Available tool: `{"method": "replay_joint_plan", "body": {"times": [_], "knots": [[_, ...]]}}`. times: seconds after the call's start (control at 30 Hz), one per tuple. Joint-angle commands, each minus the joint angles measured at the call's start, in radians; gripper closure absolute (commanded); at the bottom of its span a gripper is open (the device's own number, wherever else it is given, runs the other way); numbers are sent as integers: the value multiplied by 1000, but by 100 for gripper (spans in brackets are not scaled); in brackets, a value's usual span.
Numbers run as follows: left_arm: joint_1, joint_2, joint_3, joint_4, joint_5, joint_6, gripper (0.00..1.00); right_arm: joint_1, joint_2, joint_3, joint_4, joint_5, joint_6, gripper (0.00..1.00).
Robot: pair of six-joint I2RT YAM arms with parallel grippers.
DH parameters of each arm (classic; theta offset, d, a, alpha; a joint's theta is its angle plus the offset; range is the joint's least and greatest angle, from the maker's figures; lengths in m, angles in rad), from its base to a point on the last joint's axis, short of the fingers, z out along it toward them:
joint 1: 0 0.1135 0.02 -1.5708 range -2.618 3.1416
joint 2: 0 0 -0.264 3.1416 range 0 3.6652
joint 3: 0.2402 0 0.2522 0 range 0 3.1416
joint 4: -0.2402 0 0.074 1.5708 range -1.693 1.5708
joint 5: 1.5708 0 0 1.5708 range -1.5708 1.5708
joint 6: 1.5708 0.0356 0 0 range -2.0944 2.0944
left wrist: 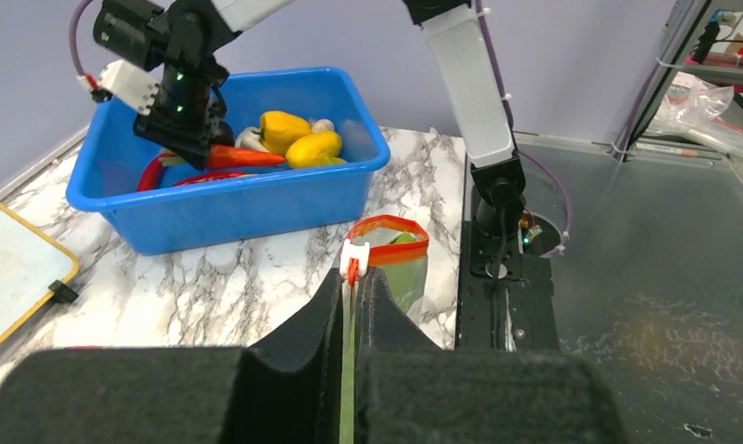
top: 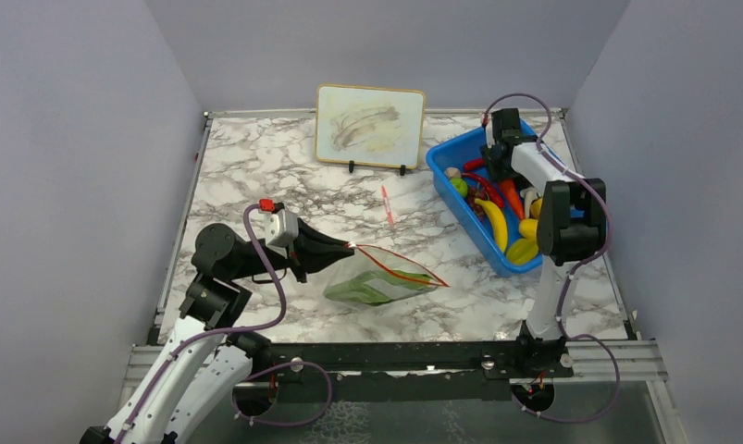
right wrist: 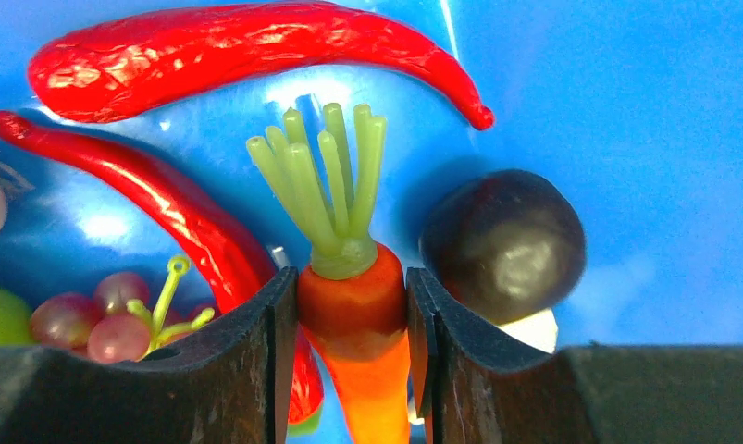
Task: Place the food in the zip-top bag and seal the zipper
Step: Pick up the fake vegetable from the bin, then place the fake vegetable in the zipper food storage bag.
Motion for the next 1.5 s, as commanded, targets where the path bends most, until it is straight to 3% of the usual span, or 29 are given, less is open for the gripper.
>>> {"method": "replay_joint_plan", "body": {"times": [0.0,0.3,0.47,0.67,0.8,1.1,1.33,1.47], "knots": [[-2,-10,-12,42,-76,1,100,-6,-143,-1,-24,9,46,76],[-3,11,-4,51,-154,-7,100,-4,-399,-72,-39,-72,151,81],[-2,19,-5,32,-243,-16,100,-4,-579,-133,-18,-207,252,81],[-3,29,-1,38,-252,-45,100,-4,-880,-341,200,-517,417,81],[-3,36,-1,44,-265,-75,100,-4,-1085,-523,442,-642,630,81],[-3,62,-46,142,-284,-195,100,-4,-1279,-818,702,-594,1111,82],[-6,82,-63,169,-283,-216,100,12,-1258,-933,771,-559,1315,82],[-5,93,-66,178,-281,-222,100,115,-1230,-929,753,-472,1322,82]]}}
